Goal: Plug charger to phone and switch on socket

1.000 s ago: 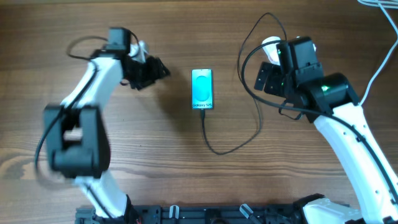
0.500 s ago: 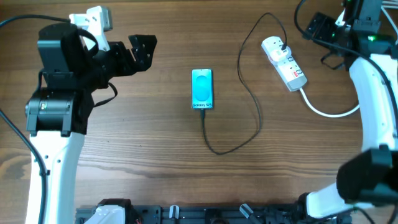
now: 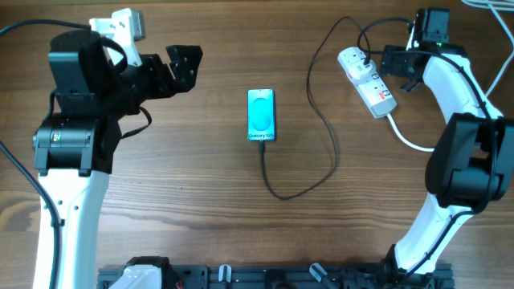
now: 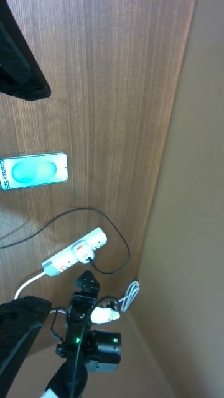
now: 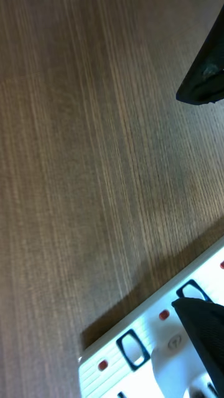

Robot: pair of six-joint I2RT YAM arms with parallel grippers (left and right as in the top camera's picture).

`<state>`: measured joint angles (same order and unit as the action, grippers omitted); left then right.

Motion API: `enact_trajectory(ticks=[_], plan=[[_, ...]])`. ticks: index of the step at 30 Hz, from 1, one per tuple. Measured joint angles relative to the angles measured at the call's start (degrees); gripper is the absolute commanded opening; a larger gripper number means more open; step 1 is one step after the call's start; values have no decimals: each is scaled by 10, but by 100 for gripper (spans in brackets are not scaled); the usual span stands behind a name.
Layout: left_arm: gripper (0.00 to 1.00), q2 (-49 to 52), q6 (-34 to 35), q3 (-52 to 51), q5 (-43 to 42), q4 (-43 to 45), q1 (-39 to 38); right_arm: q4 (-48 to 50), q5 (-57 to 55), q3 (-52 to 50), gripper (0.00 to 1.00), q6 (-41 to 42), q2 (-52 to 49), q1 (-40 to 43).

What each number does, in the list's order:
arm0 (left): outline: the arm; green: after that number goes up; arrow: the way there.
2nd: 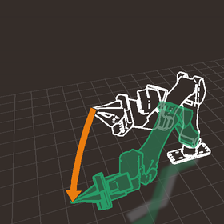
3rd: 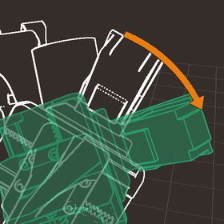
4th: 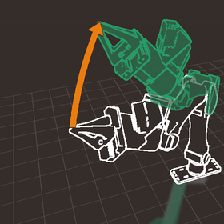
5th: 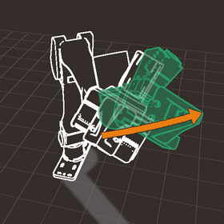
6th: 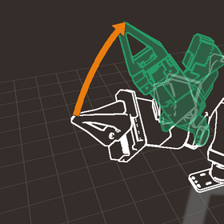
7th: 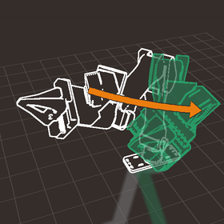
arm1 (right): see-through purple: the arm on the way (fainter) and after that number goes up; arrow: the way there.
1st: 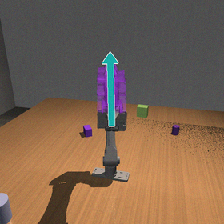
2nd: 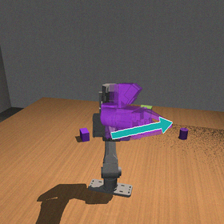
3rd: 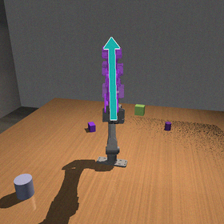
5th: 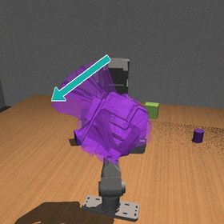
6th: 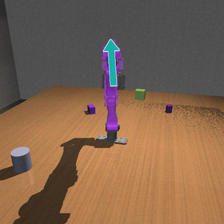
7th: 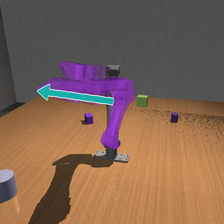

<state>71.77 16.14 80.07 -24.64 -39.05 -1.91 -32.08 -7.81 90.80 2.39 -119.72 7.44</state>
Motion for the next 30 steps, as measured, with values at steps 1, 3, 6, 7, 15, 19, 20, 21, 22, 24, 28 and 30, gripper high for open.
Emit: enact_trajectory(ticks=[1, 3, 6, 7, 15, 19, 20, 21, 22, 24, 28, 30], plan=[[100, 0, 0, 0, 0, 0, 0, 0, 3, 0, 100, -5, -3, 2], [100, 0, 0, 0, 0, 0, 0, 0, 7, 0, 100, -12, -7, 4], [100, 0, 0, 0, 0, 0, 0, 3, 15, 0, 100, -26, -14, 4], [100, 0, 0, 0, 0, 0, 0, 5, 18, 0, 100, -32, -17, 4], [100, 0, 0, 0, 0, 0, 0, 13, 32, 0, 100, -54, -41, 4], [100, 0, 0, 0, 0, 0, 0, 13, 55, 0, 100, -55, -43, 4], [100, 0, 0, 0, 0, 0, 0, 13, 59, 0, 100, -56, -43, 4], [100, 0, 0, 0, 0, 0, 0, 13, 64, 0, 100, -55, -43, 4], [100, 0, 0, 0, 0, 0, 0, 13, 69, 0, 100, -55, -43, 6], [100, 0, 0, 0, 0, 0, 0, 12, 77, 0, 100, -55, -43, 7], [100, 0, 0, 0, 0, 0, 0, 8, 80, 0, 100, -55, -43, 8], [100, 0, 0, 0, 0, 0, 0, 4, 81, 0, 100, -55, -43, 9]])
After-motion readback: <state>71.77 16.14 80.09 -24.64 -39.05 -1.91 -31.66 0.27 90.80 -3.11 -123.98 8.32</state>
